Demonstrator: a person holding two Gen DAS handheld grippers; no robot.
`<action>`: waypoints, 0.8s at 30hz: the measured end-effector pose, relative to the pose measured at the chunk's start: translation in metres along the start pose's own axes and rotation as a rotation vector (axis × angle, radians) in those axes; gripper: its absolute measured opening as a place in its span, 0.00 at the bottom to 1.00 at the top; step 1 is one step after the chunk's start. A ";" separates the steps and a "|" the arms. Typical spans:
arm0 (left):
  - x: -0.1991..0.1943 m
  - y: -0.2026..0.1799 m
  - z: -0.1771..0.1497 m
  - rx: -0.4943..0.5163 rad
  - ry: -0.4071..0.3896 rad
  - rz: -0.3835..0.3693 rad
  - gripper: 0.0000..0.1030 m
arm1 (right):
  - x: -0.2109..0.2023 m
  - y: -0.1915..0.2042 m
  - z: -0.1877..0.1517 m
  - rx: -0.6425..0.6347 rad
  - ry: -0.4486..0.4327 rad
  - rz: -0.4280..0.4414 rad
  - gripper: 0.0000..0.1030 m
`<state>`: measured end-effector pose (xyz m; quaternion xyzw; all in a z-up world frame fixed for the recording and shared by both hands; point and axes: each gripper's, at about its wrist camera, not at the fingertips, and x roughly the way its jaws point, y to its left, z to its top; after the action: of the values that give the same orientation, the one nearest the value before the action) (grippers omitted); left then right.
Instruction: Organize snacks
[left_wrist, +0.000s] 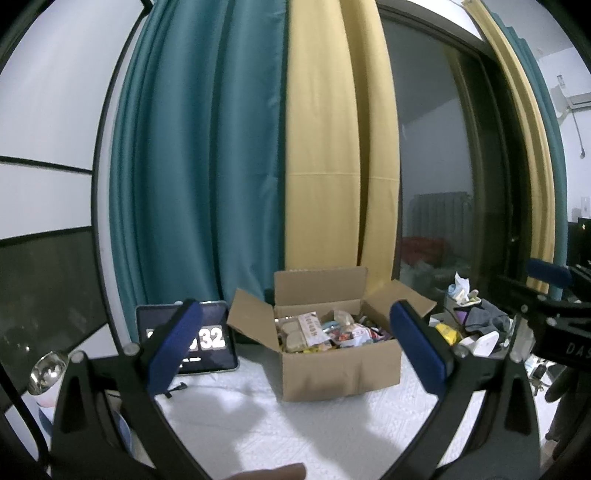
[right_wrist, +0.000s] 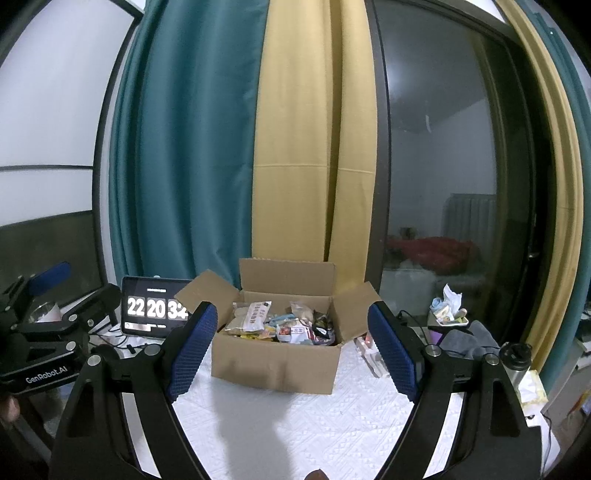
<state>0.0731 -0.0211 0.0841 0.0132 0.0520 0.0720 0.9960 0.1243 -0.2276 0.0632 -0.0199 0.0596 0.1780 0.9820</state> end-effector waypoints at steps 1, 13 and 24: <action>0.000 0.000 0.000 0.000 -0.002 0.001 0.99 | -0.001 0.000 0.000 -0.001 -0.001 0.000 0.83; -0.001 -0.001 0.000 -0.003 0.002 0.000 0.99 | -0.001 0.000 0.000 -0.001 -0.001 0.001 0.83; -0.003 -0.003 0.001 -0.004 0.003 0.001 0.99 | -0.003 -0.001 0.000 -0.003 0.000 0.002 0.83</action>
<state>0.0707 -0.0242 0.0850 0.0114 0.0533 0.0725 0.9959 0.1216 -0.2301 0.0632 -0.0212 0.0595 0.1790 0.9818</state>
